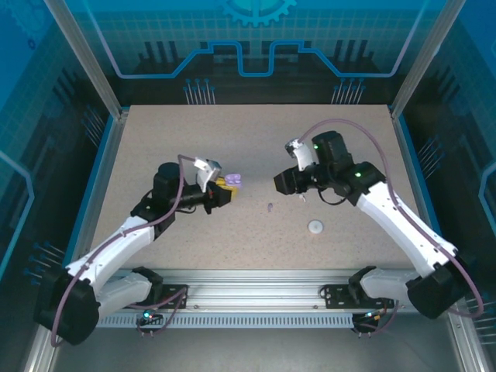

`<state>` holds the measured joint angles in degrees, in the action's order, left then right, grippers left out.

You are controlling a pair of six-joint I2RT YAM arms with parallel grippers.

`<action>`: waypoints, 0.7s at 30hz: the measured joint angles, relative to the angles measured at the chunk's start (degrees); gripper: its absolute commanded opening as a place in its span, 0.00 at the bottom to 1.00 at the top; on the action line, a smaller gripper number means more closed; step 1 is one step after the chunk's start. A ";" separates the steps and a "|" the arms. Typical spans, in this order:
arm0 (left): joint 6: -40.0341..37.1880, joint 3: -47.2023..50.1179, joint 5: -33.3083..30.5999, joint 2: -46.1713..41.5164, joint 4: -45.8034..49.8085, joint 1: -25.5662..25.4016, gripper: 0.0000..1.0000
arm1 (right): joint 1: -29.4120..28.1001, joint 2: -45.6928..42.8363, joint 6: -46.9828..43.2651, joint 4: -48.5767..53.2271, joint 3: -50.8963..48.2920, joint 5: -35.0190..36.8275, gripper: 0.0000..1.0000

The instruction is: Insert wireless bluetooth earbuds into charging case

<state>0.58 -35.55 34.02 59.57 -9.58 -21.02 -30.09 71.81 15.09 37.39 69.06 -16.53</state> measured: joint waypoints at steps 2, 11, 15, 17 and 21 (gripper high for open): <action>1.33 1.62 -1.77 -2.45 0.28 2.29 0.15 | -2.29 3.41 3.39 1.27 1.27 2.80 0.47; 4.28 4.09 -12.96 -11.80 5.99 7.13 0.15 | -11.52 23.41 14.99 5.29 15.65 10.62 0.41; 5.11 5.20 -16.94 -15.04 8.63 7.63 0.15 | -13.11 32.92 17.88 6.62 22.29 12.31 0.40; 5.27 5.40 -18.80 -15.82 9.90 7.76 0.15 | -13.53 37.59 18.97 7.41 25.70 13.07 0.40; 5.35 5.44 -20.57 -16.09 11.17 7.80 0.15 | -14.10 45.94 20.33 8.46 32.00 13.60 0.37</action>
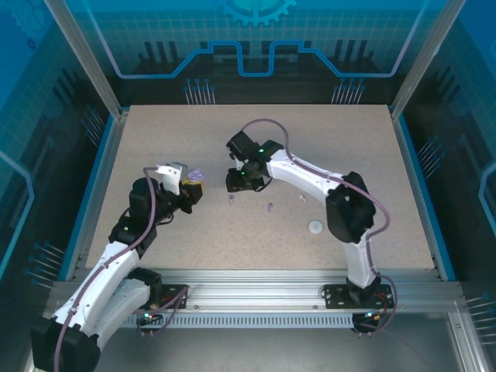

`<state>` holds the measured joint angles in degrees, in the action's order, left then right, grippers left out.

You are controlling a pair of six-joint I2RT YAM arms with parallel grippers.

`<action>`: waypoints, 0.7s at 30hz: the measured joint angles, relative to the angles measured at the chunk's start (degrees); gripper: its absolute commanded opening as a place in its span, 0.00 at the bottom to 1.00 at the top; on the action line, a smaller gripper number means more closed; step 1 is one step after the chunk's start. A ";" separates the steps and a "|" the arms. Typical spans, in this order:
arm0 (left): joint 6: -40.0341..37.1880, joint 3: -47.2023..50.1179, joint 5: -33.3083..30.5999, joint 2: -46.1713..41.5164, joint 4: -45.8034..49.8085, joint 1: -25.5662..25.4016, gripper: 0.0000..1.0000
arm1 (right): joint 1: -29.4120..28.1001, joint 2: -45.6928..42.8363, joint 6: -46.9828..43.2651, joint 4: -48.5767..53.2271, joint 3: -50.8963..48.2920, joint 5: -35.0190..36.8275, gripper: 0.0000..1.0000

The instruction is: Insert wireless bluetooth earbuds into charging case

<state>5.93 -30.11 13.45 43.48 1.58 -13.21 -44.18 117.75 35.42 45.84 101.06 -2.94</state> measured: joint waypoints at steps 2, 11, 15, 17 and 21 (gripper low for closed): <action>0.00 0.00 -0.66 0.00 0.37 0.00 0.15 | -0.42 4.02 0.63 0.81 3.21 0.00 0.37; 0.13 0.31 -1.27 0.00 1.14 0.00 0.15 | -1.29 13.44 3.23 3.52 10.14 1.51 0.35; 0.15 0.33 -1.27 0.00 1.14 0.00 0.15 | -1.29 14.86 3.69 4.72 12.31 2.54 0.34; 0.15 0.33 -1.27 0.00 1.11 0.00 0.15 | -1.29 15.76 4.07 4.66 13.33 2.56 0.33; 0.17 0.44 -1.27 0.02 1.01 0.00 0.15 | -1.29 17.29 4.68 4.74 13.51 2.60 0.32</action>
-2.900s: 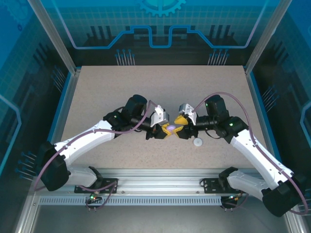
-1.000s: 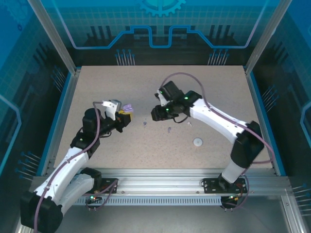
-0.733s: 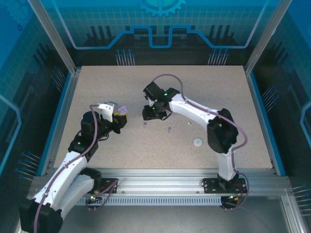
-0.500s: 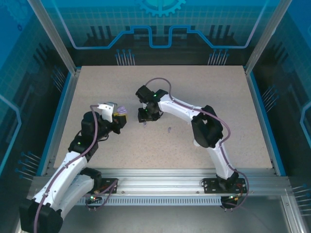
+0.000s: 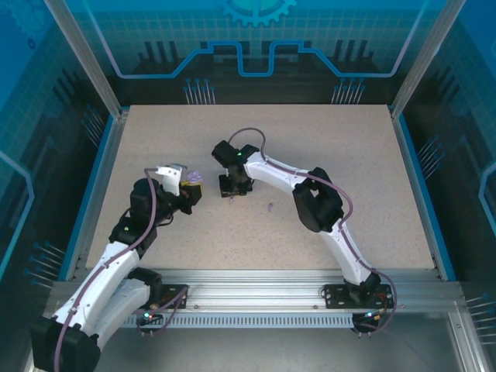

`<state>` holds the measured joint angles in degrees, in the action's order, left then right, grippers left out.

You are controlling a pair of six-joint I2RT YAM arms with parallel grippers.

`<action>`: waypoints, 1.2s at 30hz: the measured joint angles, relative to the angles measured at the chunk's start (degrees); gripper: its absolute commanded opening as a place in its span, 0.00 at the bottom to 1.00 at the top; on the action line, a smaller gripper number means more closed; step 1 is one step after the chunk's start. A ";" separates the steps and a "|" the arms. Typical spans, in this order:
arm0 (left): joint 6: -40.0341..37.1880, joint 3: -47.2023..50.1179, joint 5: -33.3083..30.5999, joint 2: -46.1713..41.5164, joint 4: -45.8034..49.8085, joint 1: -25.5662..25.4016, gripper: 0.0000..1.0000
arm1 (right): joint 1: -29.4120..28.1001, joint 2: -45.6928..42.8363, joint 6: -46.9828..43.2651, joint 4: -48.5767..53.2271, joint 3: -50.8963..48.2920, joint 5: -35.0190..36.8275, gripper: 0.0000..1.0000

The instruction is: Insert wireless bluetooth earbuds into charging case

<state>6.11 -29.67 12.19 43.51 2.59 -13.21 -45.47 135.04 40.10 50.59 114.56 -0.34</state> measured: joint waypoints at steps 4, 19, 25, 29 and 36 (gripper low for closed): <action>0.02 0.59 0.00 0.04 -0.48 0.00 0.15 | 0.00 0.59 0.24 0.48 0.00 0.48 0.32; 0.02 0.74 0.02 0.04 -1.38 0.00 0.15 | 0.00 2.16 0.44 1.62 1.49 1.46 0.27; 0.02 0.92 0.02 0.37 -1.53 0.00 0.15 | 0.02 2.56 0.44 2.21 1.99 1.68 0.25; 0.02 0.92 0.02 0.59 -1.57 0.00 0.15 | 0.00 2.67 0.42 2.51 2.16 1.90 0.24; 0.02 0.92 0.04 0.70 -1.57 0.00 0.15 | 0.00 2.67 0.42 2.67 2.25 2.05 0.18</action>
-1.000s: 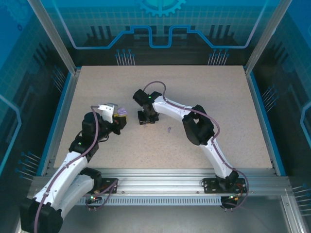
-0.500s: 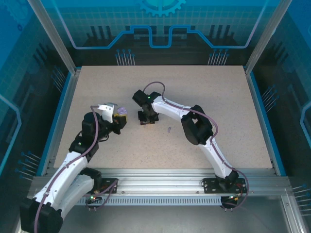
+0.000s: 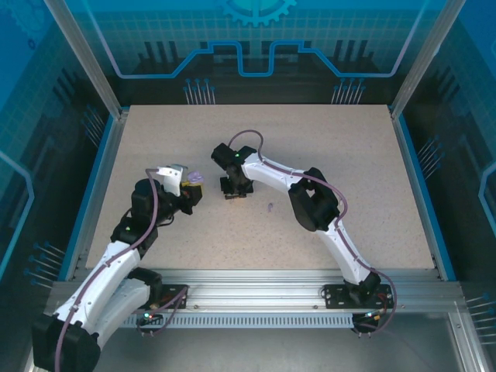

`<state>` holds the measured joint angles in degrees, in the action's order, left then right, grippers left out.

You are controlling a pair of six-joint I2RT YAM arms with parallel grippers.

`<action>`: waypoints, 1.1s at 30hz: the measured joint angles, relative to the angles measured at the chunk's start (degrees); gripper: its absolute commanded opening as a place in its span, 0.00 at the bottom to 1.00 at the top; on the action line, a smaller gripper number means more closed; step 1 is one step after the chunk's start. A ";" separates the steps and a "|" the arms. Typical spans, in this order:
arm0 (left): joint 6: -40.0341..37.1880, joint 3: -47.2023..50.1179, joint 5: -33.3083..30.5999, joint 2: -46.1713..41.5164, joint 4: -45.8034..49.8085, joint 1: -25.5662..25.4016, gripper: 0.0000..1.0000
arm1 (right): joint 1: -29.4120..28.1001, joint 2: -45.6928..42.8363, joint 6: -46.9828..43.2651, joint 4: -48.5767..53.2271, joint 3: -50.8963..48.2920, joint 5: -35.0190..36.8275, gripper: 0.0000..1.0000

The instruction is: Insert wireless bluetooth earbuds into charging case

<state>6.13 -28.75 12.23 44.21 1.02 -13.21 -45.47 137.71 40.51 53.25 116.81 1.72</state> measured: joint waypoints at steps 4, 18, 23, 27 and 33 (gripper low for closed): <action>0.00 0.00 0.00 0.07 0.00 0.00 0.15 | 0.00 0.00 0.00 0.13 0.09 0.04 0.17; 0.33 0.00 0.83 1.64 0.00 -0.02 0.15 | -0.24 -7.63 0.00 -1.92 -9.81 1.77 0.16; 0.61 0.92 1.57 3.39 -1.73 -0.59 0.14 | -0.24 -12.04 0.00 -4.11 -13.94 2.34 0.16; 1.44 4.61 1.53 6.29 -6.12 -3.65 0.14 | -0.22 -15.43 -0.02 -6.14 -17.53 2.38 0.16; 1.42 9.11 1.53 13.53 -12.39 -8.00 0.14 | 0.44 -21.00 -0.46 -8.81 -23.06 2.16 0.16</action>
<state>7.55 -19.64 13.76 57.74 -11.38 -21.21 -45.04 116.71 40.05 44.45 93.76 3.88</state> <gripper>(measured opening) 0.230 0.168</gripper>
